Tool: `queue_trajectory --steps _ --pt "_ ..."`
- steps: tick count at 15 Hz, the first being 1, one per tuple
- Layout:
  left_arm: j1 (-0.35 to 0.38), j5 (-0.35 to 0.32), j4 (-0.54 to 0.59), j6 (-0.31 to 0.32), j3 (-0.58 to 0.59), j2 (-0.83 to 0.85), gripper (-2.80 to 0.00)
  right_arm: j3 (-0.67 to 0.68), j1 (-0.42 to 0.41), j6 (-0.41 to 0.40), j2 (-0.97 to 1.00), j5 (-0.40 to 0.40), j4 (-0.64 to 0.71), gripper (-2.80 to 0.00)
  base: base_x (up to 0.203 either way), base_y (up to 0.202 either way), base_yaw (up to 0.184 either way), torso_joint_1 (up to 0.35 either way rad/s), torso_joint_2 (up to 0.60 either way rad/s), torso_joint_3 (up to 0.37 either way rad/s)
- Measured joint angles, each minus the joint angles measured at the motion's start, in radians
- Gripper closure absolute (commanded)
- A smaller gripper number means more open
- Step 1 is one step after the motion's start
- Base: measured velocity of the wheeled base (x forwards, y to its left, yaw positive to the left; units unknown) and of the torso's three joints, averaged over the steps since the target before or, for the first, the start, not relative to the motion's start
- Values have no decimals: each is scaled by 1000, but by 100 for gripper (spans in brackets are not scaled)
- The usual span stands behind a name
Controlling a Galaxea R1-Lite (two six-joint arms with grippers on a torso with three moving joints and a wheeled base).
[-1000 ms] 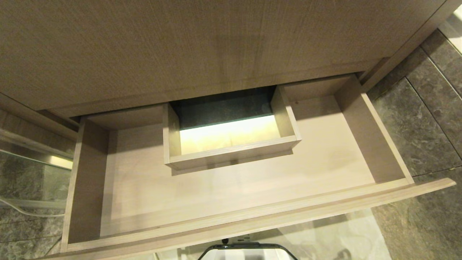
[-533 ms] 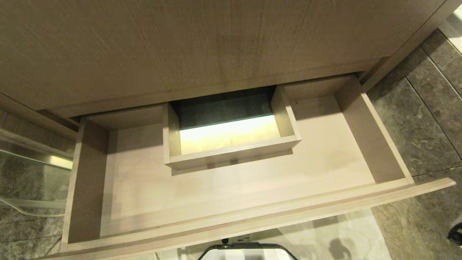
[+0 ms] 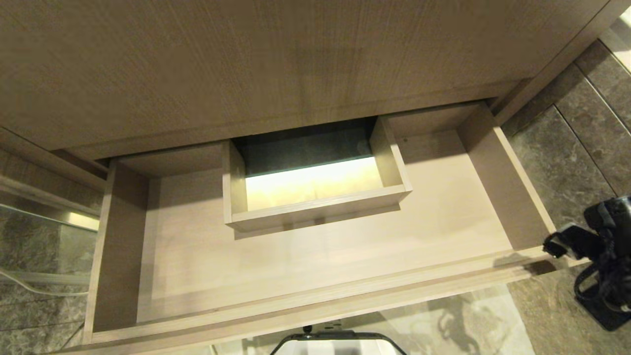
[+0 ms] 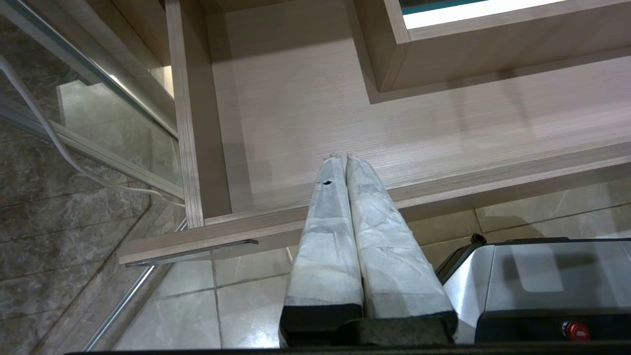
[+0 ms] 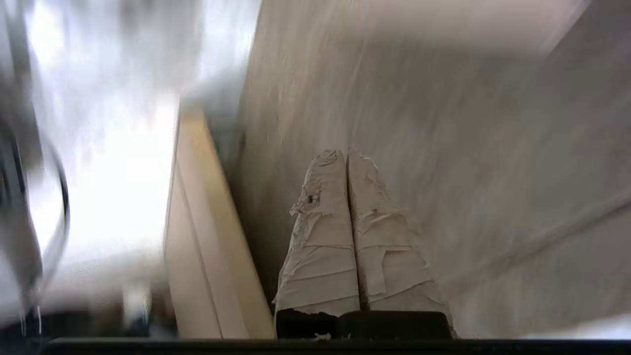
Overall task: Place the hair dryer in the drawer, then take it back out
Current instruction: Close the drawer
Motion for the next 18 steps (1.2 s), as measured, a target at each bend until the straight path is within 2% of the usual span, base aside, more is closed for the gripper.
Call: queue_trajectory --steps 7,10,13,14,16,18 --pt "0 0 0 0 0 0 0 -73 0 3 105 2 -208 0 0 0 0 17 1 15" --pt "0 0 0 0 0 0 0 -107 9 35 109 25 -295 0 0 0 0 0 0 0" --pt "0 0 0 0 0 0 0 -176 17 138 114 37 -504 0 0 0 0 0 0 0" --pt "0 0 0 0 0 0 0 -217 20 145 118 38 -612 0 0 0 0 0 0 0" --pt "-1 0 0 0 0 0 0 -262 21 143 127 36 -698 0 0 0 0 0 0 0" --pt "0 0 0 0 0 0 0 -275 21 140 129 34 -679 0 0 0 0 0 0 0"
